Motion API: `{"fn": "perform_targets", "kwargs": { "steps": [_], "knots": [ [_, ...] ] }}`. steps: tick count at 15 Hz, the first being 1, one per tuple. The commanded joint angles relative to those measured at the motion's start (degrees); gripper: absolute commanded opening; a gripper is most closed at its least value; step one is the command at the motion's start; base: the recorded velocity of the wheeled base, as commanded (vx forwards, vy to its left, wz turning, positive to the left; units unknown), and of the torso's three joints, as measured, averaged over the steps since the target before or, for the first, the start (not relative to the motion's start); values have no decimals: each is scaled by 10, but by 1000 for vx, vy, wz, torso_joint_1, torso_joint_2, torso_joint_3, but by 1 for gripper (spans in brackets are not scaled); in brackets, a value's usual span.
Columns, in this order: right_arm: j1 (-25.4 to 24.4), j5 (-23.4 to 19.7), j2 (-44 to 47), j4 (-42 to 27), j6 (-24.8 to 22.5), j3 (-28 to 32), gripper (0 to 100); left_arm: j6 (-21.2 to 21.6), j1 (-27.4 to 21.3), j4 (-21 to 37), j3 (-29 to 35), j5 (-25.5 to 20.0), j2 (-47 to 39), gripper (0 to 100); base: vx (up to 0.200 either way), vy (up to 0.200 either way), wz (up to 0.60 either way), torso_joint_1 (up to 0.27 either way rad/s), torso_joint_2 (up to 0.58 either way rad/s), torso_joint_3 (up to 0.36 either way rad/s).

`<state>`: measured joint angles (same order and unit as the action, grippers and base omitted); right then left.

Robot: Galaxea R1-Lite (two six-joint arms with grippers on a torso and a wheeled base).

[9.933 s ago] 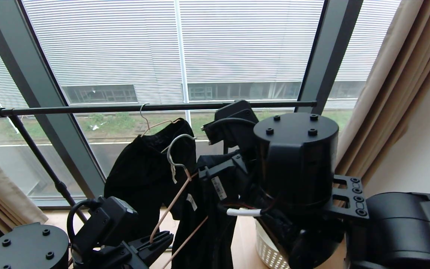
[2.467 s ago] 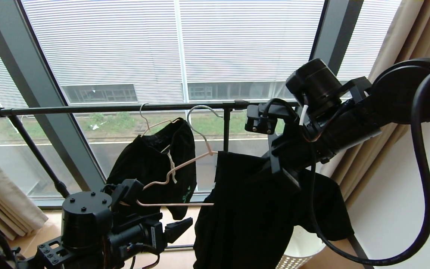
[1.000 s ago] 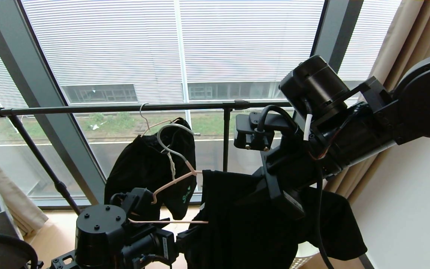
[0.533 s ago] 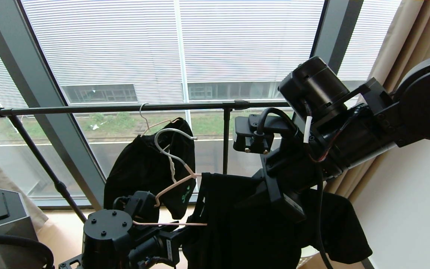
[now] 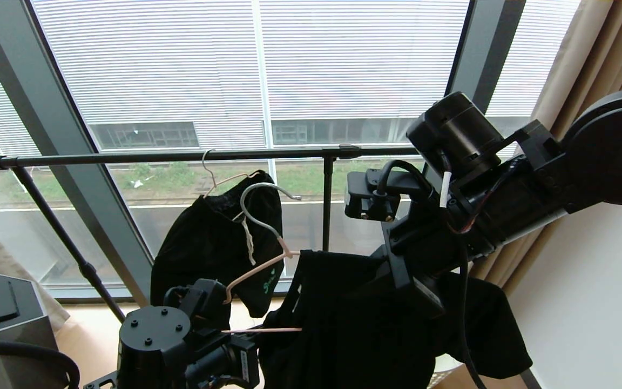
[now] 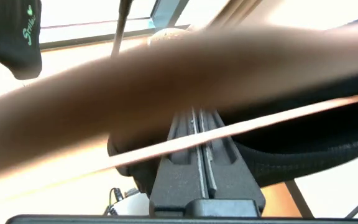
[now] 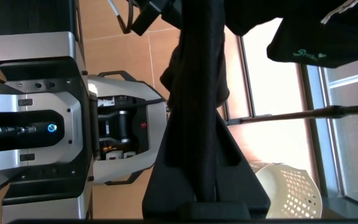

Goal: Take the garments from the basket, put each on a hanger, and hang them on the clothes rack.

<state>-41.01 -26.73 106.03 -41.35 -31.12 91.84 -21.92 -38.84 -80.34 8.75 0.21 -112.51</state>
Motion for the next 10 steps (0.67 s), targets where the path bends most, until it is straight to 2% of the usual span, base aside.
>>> {"fn": "perform_targets", "kwargs": {
  "steps": [1,5,10],
  "knots": [
    [14,1,0,-3,0,-4,0,-2,3,1,-1,1,1,0,0,0,0,0,0,0],
    [25,1,1,-3,0,-6,0,-1,4,-1,-4,1,4,0,0,0,0,0,0,0],
    [30,1,4,0,0,-6,0,17,3,-77,-43,-2,-2,0,0,0,0,0,0,0]
  ]
}}
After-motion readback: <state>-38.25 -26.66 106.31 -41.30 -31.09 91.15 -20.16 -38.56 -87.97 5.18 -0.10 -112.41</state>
